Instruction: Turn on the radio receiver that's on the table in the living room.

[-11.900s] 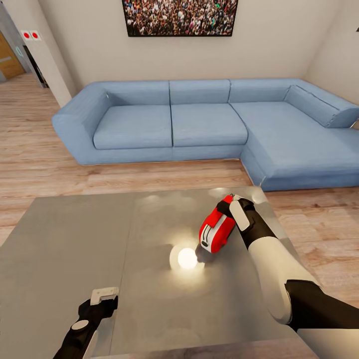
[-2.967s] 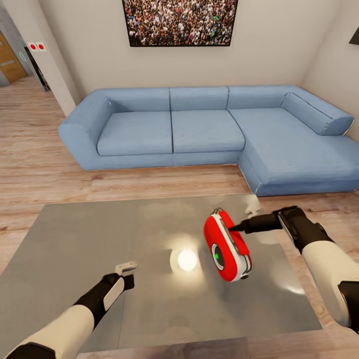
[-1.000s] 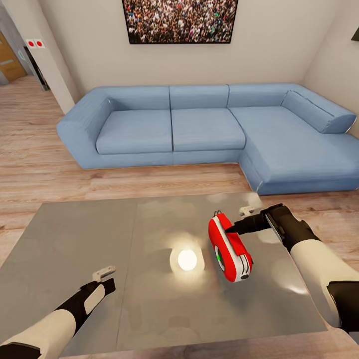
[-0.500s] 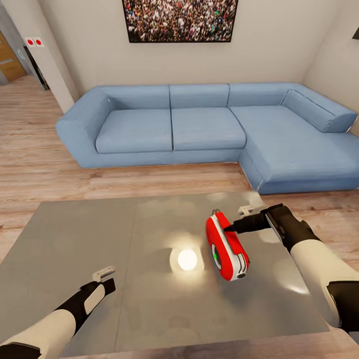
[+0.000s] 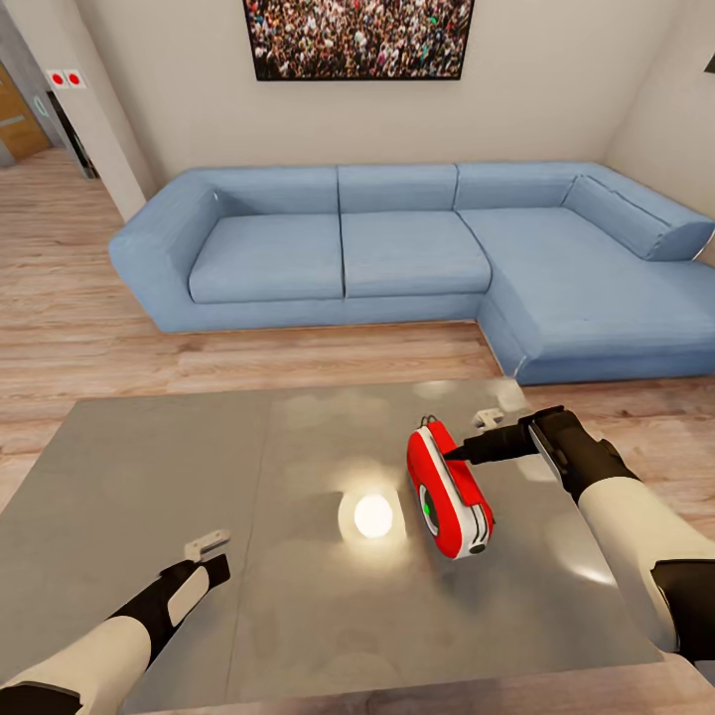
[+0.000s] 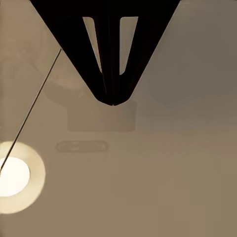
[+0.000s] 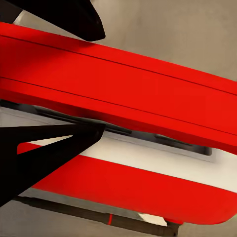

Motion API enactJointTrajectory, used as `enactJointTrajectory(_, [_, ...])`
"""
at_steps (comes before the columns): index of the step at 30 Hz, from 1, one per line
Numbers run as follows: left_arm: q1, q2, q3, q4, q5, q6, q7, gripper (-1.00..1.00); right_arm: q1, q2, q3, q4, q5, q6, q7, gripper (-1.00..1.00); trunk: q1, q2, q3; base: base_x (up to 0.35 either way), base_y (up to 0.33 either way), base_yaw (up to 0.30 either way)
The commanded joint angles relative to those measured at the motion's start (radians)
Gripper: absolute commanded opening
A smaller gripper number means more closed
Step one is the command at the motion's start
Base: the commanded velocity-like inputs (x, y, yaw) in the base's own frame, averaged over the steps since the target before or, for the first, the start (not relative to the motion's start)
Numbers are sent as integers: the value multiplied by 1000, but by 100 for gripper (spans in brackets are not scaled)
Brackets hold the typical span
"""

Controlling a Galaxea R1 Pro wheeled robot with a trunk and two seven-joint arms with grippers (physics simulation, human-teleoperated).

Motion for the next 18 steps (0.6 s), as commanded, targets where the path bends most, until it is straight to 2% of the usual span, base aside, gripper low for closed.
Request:
enactJointTrajectory(1, [0, 0, 0, 0, 0, 0, 0, -100, 0, 0, 0, 0, -5, 3, 0, -100, 4, -7, -3, 0, 0, 0])
enactJointTrajectory(7, [0, -1, 0, 0, 0, 0, 0, -100, -1, 0, 0, 0, -5, 3, -1, -100, 27, -49, -22, 0, 0, 0])
enactJointTrajectory(12, [0, -2, 0, 0, 0, 0, -1, -100, -1, 0, 0, 0, -5, 3, -1, -100, 27, -49, -22, 0, 0, 0])
enactJointTrajectory(18, [0, -2, 0, 0, 0, 0, 0, -100, -1, 0, 0, 0, -5, 3, -1, -100, 50, -91, -41, 0, 0, 0])
